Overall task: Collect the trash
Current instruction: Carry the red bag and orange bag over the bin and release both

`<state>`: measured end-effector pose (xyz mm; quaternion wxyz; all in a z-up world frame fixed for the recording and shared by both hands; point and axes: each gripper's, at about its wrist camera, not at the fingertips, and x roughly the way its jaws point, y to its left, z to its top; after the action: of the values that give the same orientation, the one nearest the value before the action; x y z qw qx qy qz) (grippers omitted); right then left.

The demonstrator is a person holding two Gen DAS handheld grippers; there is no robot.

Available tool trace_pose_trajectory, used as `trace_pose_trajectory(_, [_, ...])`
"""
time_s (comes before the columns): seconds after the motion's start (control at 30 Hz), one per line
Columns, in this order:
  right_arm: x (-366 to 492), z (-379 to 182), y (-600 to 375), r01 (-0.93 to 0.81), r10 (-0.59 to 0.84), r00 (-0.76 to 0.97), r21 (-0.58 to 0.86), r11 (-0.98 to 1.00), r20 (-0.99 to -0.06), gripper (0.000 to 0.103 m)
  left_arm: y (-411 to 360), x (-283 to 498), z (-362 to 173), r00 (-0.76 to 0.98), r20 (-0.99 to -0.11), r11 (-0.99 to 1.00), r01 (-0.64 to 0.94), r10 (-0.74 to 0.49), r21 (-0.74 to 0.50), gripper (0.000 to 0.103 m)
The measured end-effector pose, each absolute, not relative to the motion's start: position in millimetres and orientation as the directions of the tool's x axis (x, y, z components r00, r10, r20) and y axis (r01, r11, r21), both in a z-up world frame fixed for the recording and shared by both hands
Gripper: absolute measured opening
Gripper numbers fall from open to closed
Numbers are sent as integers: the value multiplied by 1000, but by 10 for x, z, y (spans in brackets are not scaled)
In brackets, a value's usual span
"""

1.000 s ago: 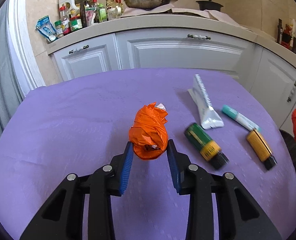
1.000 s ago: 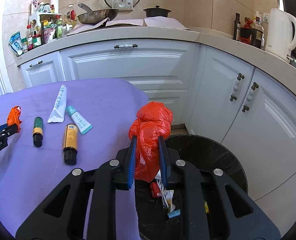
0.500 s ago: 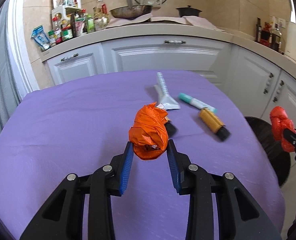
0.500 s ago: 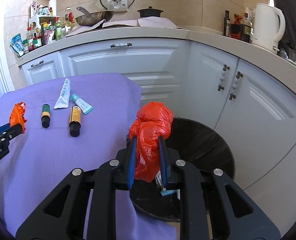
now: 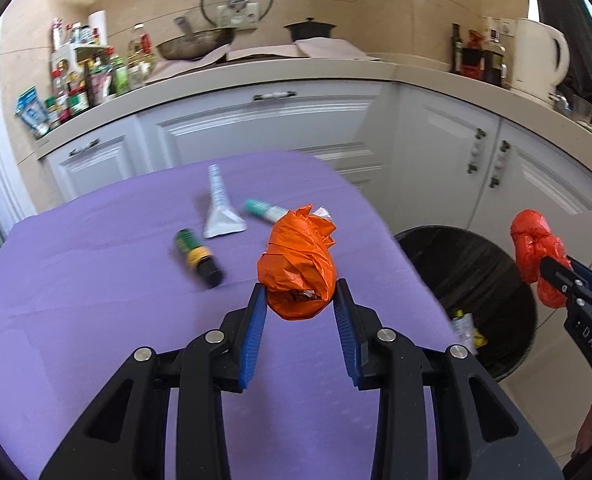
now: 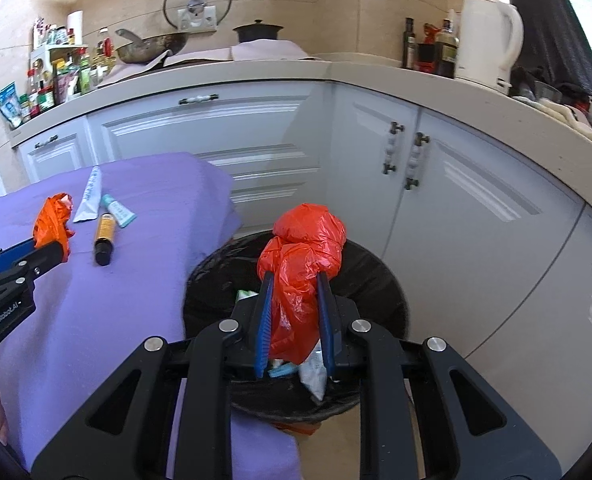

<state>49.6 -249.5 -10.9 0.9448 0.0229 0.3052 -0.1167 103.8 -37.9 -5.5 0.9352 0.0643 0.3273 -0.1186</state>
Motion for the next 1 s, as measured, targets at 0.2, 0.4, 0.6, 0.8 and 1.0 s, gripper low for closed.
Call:
trace_pose_trajectory(0.2, [474,-114,-2669,264,-233,782,-31,964,-579,20,-697,1052,-36,759,-614,948,315,-219,51,35])
trace_pose_trajectory(0.4, [527,-134,-2797,284,-249,776,-32,958,-579,20,-981,1088,-56,752,-613,931,359,-243,72,35])
trace_pose_trajectory(0.6, [576,-143,-2889,300,-259,774,-25,954,-578,20,-1187,1141,-77,746,-616,922,380,-255,79,35])
trace_pose_trajectory(0.8, [633,-152,-2979,313,-268,772,-23,950,-576,20,-1318,1206,-84,745,-615,921,383,-259,75,35])
trace_pose_trajectory(1.0, [679,-169,-3026,322,-274,771,-19,946,-575,20,-1451,1279,-68,749,-605,917,392,-271,76,35])
